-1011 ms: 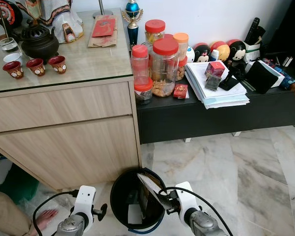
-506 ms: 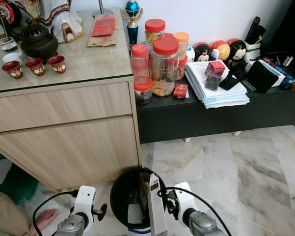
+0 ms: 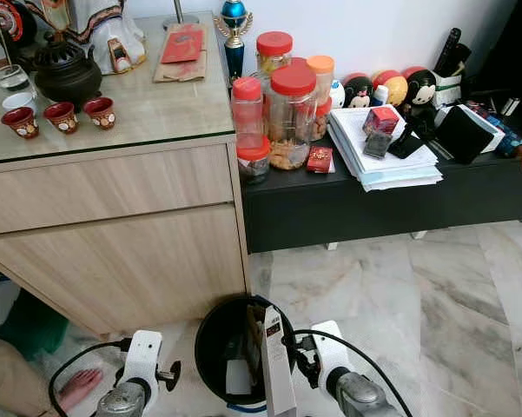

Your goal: Picking trash to rubbish bin

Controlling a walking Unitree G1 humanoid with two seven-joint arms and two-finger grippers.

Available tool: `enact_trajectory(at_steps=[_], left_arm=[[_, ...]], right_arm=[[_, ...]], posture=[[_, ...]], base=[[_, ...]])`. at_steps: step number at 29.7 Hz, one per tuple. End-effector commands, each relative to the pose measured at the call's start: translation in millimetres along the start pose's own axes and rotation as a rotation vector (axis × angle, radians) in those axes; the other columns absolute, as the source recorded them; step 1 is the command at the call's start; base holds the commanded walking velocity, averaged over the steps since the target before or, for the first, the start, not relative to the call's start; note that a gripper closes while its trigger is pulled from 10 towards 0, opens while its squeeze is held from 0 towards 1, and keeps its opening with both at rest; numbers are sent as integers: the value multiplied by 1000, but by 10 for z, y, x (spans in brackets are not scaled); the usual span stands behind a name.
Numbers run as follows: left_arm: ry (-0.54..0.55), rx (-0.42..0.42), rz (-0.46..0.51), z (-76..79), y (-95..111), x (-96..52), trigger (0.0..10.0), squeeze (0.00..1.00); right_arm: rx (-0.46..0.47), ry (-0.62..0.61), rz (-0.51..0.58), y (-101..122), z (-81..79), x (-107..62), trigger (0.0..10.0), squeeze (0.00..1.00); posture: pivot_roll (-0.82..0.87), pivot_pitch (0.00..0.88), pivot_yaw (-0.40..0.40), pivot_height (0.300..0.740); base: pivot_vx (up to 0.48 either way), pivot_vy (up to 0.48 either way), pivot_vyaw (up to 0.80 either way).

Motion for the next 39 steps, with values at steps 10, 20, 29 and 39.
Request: enact_trajectory(at_steps=[10,20,29,39], left_arm=[[16,-9,-51,-5,-219,-71,10000,0],[16,-7,-47,-21,-209,-70,10000,0],[15,-3,-35,-34,-168,-57,10000,0],[14,-2,-37,-32,-178,-62,10000,0]], right_arm=[[15,-29,-5,-67,44,-22,10000,0],[17,-35,-8,-95,34,-25,10000,0],[17,-35,-8,-96,26,-23,10000,0],[18,-37,-6,-98,25,-24,10000,0]], posture=[[158,123,11,740],[150,107,16,740],[152,94,17,740],[152,93,19,740]], base=[[0,0,0],[0,0,0],[-172,0,0],[-293,0,0]])
Point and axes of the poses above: a point about 5 cm out from each wrist's last joint towards the gripper, its own x axis pointing out of the wrist towards the gripper, its own y axis along the axis of the wrist's last joint, z = x × y, the point moved 4 cm from there along x, pointing out of the wrist towards the gripper, and after that the axes turned 12 degrees about x, right-handed, at the moved point
